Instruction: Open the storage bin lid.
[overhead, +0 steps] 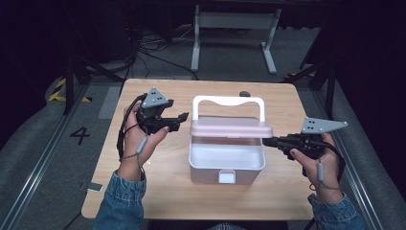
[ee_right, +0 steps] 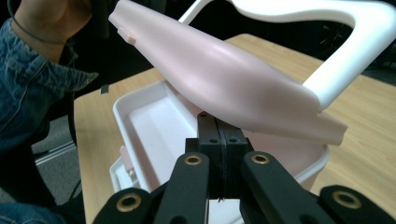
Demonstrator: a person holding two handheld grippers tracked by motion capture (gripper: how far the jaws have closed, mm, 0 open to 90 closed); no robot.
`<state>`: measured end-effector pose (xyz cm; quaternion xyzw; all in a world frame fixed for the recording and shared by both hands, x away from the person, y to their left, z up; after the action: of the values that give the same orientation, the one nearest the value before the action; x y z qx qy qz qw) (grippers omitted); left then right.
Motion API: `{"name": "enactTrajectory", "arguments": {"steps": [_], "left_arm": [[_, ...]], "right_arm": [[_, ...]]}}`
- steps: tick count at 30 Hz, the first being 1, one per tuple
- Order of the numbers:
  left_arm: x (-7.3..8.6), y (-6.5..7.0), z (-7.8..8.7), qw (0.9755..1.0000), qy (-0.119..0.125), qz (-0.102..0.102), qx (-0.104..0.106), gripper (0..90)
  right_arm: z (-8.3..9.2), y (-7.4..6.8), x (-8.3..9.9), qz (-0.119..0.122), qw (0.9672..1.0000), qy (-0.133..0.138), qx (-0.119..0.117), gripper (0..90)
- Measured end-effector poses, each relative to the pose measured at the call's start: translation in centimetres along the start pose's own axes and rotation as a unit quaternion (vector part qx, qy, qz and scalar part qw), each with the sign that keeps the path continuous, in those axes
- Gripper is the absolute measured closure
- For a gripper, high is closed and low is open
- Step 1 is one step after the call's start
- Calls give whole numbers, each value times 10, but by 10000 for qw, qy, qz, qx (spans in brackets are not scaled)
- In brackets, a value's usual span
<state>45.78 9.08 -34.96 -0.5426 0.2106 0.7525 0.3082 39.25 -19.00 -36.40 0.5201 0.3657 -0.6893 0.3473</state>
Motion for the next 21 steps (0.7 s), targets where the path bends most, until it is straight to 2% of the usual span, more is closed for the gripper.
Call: {"name": "enactTrajectory", "arguments": {"steps": [10, 14, 17, 21], "left_arm": [[10, -3, 0, 9998, -90, -142, 74, 294], [18, -6, 1, 9995, -230, -154, 153, 280], [22, -5, -1, 9988, -354, -222, 247, 263], [23, 0, -4, 9985, -365, -280, 310, 251]], "right_arm": [[-5, 9, -14, 41, 9994, 320, 130, 900], [-6, 13, -19, 63, 9990, 406, 176, 900], [-7, 15, -22, 45, 9988, 452, 199, 900], [-8, 19, -26, 75, 9983, 497, 309, 900]]}}
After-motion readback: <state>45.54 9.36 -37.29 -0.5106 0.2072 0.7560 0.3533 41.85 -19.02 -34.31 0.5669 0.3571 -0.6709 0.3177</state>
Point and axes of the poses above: each handheld gripper's, and its own axes: z roughly backward along the jaws, x roughly out of its underside, y roughly to its right, the point moved 10 cm from there along -z, roughly forward along the jaws, and after that the axes turned 11 degrees about y, right-handed, at the moved point
